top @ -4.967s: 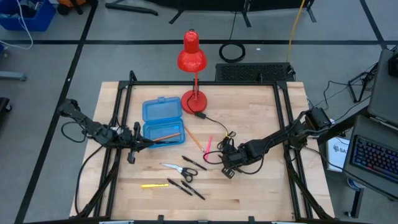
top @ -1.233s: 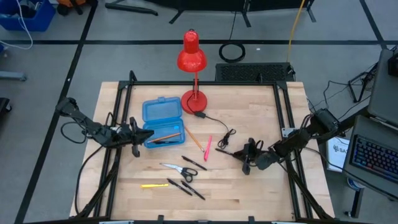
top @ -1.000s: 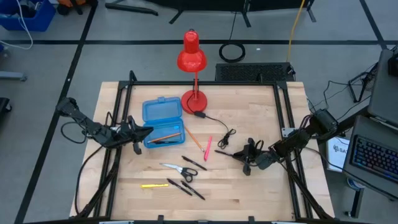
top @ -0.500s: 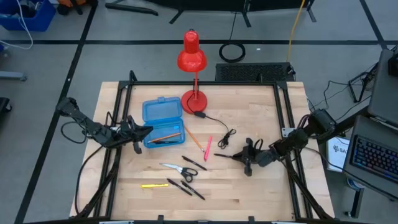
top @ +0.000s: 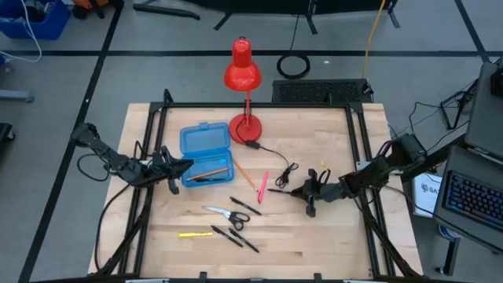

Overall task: Pick & place school supplies into a supply box
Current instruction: Put the black pen into the blue supply box

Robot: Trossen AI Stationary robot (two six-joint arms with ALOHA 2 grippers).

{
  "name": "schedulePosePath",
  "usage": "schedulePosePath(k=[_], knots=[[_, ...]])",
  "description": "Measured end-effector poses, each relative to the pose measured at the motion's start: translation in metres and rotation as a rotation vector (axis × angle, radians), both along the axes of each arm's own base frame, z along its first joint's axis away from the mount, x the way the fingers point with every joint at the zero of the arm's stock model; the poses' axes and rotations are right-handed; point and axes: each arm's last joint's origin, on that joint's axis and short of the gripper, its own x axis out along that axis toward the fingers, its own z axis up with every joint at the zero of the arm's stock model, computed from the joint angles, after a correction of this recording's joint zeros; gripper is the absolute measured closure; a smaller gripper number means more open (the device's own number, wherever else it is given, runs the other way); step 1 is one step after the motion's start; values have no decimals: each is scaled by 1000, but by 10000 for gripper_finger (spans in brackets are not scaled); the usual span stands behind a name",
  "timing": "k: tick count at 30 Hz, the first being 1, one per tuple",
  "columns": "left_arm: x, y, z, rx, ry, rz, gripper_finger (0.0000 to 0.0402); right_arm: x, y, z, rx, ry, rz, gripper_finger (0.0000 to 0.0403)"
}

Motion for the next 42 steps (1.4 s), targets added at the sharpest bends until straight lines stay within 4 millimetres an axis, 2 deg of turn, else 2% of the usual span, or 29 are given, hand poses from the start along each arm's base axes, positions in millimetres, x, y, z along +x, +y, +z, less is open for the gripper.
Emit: schedulePosePath(k=[5,19,31,40,42], knots=[[0,0,0,-1,0,0,364,10,-6,10,-4,-43,40,383],[0,0,0,-5,-2,0,364,62,-18,36,-72,-39,126,383],[0,0,0,-6,-4,0,364,94,-45,59,-99,-60,152,383],[0,0,1,-2,-7,0,364,125,-66,87,-124,-87,163,383],[0,0,1,-2,-7,0,364,131,-71,88,-109,-85,185,383]])
